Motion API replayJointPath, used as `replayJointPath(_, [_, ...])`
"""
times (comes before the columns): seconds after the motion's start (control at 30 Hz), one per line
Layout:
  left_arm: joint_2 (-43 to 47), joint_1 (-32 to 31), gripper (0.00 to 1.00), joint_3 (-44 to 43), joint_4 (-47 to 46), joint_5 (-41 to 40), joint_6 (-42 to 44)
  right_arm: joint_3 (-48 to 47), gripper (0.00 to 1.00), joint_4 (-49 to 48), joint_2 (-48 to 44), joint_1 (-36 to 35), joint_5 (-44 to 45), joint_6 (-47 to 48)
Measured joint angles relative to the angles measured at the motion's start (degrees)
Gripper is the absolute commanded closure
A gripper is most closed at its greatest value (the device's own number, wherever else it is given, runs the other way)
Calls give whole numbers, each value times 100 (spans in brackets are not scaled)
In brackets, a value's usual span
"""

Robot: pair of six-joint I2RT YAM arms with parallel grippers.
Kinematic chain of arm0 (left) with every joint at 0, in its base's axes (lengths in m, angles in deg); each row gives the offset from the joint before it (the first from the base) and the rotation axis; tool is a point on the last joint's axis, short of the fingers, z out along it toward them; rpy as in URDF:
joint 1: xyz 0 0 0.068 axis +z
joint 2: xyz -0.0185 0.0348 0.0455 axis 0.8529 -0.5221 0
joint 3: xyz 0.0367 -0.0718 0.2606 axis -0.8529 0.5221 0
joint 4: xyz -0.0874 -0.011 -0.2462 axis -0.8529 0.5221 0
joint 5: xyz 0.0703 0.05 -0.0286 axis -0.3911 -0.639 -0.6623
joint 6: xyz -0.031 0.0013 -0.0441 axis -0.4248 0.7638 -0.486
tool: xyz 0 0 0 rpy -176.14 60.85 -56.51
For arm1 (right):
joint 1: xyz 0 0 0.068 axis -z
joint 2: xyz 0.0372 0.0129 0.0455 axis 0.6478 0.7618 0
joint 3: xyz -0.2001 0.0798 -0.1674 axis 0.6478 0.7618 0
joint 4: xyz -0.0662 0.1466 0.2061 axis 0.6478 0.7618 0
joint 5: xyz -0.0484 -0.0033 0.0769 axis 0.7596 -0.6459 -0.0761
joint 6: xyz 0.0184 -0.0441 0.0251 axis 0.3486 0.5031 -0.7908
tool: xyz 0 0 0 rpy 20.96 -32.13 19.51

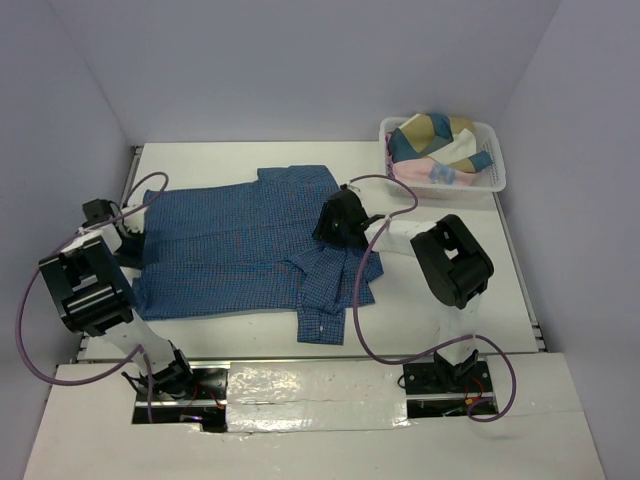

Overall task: Fold and stack the long sleeve shirts
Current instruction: Fold the shirt

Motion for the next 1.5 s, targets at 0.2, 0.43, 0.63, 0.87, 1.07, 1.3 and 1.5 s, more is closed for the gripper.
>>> replayJointPath(0.2, [-9, 717, 57, 33, -240, -190, 140, 31, 45, -33, -7, 0, 39, -74])
replayJointPath(0.43, [17, 957, 47, -240, -197, -203, 181, 59, 40, -85, -24, 0, 42, -20])
replayJointPath(0.63, [1012, 931, 26, -286, 680, 824, 490, -7, 18, 387, -223, -48, 111, 573])
replayJointPath(0.87, [1480, 876, 26, -129, 1543, 1499, 890, 315, 16, 1091, -1373, -46, 210, 1268])
replayJointPath(1.07, [1174, 855, 25, 424, 1770, 1541, 896, 1086, 22, 1204, -2664, -70, 210, 1484])
replayJointPath(1.3, [1084, 769, 32, 584, 1591, 1668, 837, 1814, 19, 1478, -2826, -881, 166, 1200])
replayJointPath(1.5, [896, 595, 33, 584, 1342, 1797, 804, 1823, 19, 1491, -2190, -955, 201, 984])
